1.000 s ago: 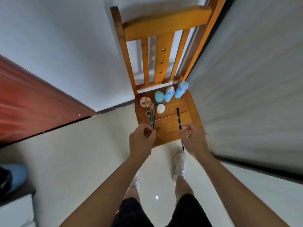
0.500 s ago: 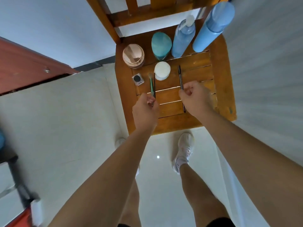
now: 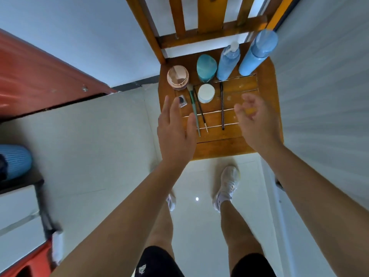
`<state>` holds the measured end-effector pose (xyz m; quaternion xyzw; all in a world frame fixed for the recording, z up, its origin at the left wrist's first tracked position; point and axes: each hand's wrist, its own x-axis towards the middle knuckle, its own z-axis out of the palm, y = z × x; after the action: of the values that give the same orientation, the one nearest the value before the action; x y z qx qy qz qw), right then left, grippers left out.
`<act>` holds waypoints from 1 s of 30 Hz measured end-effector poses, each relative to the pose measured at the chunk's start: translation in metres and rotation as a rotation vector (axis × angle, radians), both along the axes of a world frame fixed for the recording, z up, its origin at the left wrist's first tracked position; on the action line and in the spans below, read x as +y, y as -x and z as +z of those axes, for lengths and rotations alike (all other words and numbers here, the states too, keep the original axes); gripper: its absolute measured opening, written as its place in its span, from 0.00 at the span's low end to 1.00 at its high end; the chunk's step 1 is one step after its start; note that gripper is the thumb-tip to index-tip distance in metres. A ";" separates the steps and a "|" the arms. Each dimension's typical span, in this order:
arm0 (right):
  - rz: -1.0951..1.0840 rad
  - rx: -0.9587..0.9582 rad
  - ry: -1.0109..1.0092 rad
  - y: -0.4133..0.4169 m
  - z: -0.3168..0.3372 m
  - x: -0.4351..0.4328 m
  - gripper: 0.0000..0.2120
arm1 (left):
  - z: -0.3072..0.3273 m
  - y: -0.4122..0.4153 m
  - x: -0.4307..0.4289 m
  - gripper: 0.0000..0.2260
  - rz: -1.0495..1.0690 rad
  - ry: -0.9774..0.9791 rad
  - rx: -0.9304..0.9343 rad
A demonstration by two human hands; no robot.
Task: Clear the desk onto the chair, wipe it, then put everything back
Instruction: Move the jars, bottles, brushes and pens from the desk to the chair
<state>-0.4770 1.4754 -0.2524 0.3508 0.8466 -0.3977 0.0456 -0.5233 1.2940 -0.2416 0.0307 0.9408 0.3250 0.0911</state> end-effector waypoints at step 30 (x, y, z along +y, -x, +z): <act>1.040 1.078 0.170 -0.024 0.484 -0.518 0.17 | 0.496 -0.273 -0.512 0.28 0.731 0.470 0.657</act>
<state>-0.4530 0.9573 0.2319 -0.3424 0.7743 -0.5055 -0.1663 -0.2501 0.7824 0.2539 -0.2198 0.9164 0.0895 -0.3224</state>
